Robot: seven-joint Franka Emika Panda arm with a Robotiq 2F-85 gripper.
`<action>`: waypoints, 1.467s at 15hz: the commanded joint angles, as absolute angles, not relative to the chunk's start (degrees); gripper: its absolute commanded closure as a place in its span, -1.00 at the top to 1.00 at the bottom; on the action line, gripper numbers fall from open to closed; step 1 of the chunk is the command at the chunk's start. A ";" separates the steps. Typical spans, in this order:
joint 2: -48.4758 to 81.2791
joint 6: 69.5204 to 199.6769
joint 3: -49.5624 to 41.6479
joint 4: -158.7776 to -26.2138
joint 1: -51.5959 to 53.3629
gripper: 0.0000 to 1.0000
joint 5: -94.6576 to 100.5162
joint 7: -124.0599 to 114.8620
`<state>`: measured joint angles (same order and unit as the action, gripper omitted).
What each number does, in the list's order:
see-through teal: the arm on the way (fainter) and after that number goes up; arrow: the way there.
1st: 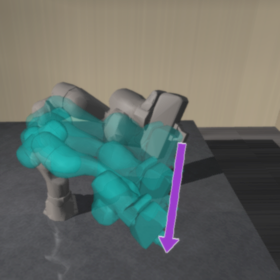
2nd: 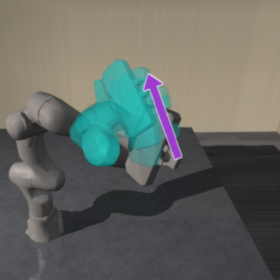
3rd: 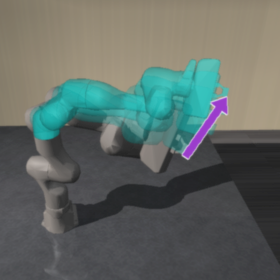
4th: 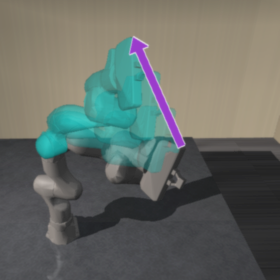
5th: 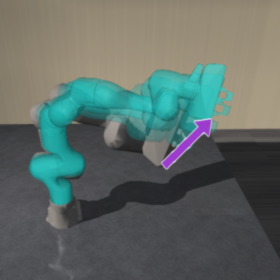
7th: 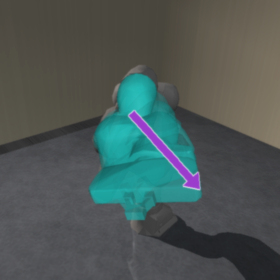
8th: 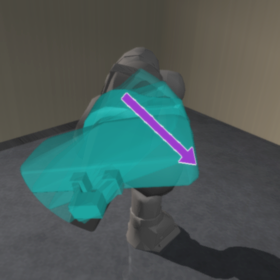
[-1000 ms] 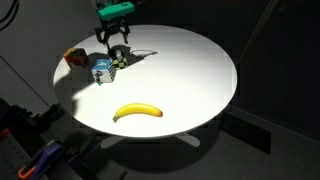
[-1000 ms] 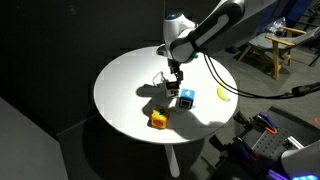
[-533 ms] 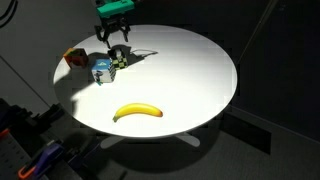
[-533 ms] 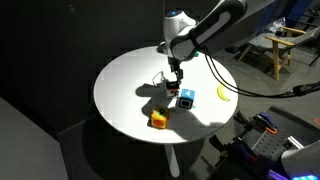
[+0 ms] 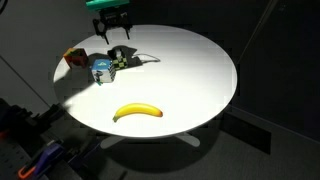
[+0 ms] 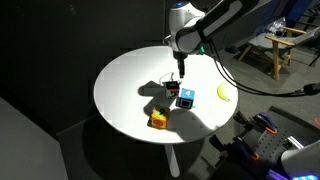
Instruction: Move the A cube to the left
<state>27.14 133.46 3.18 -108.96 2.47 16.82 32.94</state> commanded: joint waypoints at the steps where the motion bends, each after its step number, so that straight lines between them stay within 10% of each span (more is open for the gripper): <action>1: 21.42 130.94 3.36 -113.42 1.59 1.00 13.63 24.77; 22: 2.82 120.46 1.88 -123.26 1.87 1.00 3.23 -3.65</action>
<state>2.82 120.63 1.95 -123.38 1.79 3.25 -3.66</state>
